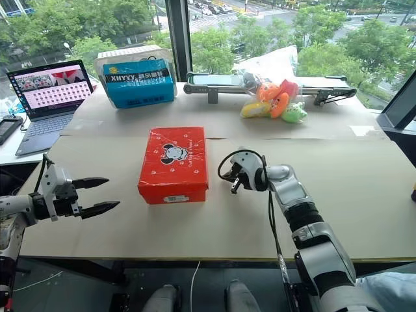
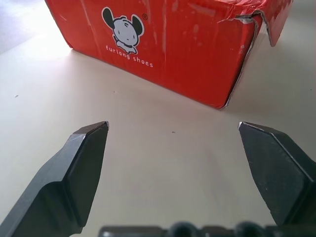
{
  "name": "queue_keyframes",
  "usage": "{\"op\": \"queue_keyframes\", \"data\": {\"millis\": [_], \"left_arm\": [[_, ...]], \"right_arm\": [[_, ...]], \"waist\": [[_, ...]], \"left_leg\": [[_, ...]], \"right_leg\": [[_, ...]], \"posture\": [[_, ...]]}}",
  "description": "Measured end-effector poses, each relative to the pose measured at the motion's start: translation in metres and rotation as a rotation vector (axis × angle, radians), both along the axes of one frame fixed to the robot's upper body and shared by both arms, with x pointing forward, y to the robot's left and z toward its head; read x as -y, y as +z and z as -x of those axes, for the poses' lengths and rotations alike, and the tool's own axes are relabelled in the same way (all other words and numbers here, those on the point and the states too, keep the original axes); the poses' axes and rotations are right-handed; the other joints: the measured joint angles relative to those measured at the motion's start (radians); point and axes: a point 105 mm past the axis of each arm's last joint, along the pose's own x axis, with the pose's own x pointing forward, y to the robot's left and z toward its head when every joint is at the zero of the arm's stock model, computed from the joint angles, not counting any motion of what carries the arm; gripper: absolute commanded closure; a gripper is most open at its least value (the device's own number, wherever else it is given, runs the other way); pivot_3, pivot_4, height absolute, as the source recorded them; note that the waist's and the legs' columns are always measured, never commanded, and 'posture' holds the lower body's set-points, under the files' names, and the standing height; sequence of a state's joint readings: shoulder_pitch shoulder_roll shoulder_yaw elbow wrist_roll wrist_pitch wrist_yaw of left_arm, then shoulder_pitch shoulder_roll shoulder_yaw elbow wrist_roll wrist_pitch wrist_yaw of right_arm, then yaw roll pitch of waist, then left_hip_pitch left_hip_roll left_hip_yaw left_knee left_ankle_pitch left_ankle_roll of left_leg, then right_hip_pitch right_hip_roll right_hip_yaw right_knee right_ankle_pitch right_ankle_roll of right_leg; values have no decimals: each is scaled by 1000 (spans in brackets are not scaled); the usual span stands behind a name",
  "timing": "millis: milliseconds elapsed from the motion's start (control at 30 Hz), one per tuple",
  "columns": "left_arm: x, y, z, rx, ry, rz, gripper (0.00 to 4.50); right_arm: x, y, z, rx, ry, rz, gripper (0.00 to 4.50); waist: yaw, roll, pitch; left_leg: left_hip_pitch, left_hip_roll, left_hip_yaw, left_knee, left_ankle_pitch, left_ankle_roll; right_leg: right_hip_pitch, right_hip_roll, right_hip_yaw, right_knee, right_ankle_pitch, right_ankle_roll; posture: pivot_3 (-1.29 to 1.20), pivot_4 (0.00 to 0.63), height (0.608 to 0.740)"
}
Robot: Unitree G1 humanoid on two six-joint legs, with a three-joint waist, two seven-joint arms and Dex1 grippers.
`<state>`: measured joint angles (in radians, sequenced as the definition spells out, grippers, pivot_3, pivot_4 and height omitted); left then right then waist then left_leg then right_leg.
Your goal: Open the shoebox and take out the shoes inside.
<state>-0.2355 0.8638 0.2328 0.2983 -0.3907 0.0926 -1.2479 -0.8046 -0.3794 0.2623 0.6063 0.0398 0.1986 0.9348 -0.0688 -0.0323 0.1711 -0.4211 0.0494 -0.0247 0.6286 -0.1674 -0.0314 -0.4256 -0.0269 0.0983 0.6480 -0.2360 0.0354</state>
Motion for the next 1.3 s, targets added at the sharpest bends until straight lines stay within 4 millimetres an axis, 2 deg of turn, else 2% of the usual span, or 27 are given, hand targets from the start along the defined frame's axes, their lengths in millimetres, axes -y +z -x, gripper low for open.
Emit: {"op": "queue_keyframes", "data": {"millis": [200, 400, 567, 833, 900, 1100, 1300], "left_arm": [[0, -1, 3, -9, 5, -4, 0], [-2, -1, 6, -11, 13, -9, 0], [-2, -2, 7, -14, 14, -10, 0], [1, -1, 9, -22, 7, -11, 0], [-1, -2, 13, -33, 15, -15, 0], [-14, 6, 36, -50, 62, -22, 0], [-25, 9, 61, -86, 112, -39, 0]], "right_arm": [[-25, 15, 7, 19, 99, -42, 4464], [-41, 49, 13, 69, 153, -103, 4464], [-47, 72, 15, 101, 164, -153, 4464], [-61, 90, 21, 96, 190, -223, 4464], [-71, 101, 22, 107, 211, -251, 4464], [-115, 157, 31, 206, 314, -334, 4464], [-146, 162, 35, 192, 385, -366, 4464]], "waist": [[-2, 0, 0], [-2, 0, 0], [-1, 1, 0], [-2, 1, 0], [-6, 1, 1], [-18, 1, 1], [-23, 0, 1]], "left_leg": [[0, 0, 0, 0, 0, 0], [0, 0, 0, 0, 0, 0], [0, 1, 0, 0, 0, 0], [0, 1, 0, 0, 0, 0], [0, 1, 0, 0, 0, 0], [-2, 2, 0, -1, 0, 0], [-3, 2, 0, -1, 0, 0]], "right_leg": [[0, 0, 0, 1, 0, 0], [-1, 0, 0, 1, 0, 0], [-1, 0, 0, 1, 0, 0], [-1, 0, 0, 1, 0, 0], [-2, 0, 0, 1, 0, -1], [-7, 0, 0, 7, -1, -3], [-10, 0, -1, 10, -2, -5]], "posture": [[0, 150, 736], [0, 150, 736], [0, 150, 736], [0, 150, 736], [0, 150, 736], [0, 150, 736], [0, 150, 736]]}}
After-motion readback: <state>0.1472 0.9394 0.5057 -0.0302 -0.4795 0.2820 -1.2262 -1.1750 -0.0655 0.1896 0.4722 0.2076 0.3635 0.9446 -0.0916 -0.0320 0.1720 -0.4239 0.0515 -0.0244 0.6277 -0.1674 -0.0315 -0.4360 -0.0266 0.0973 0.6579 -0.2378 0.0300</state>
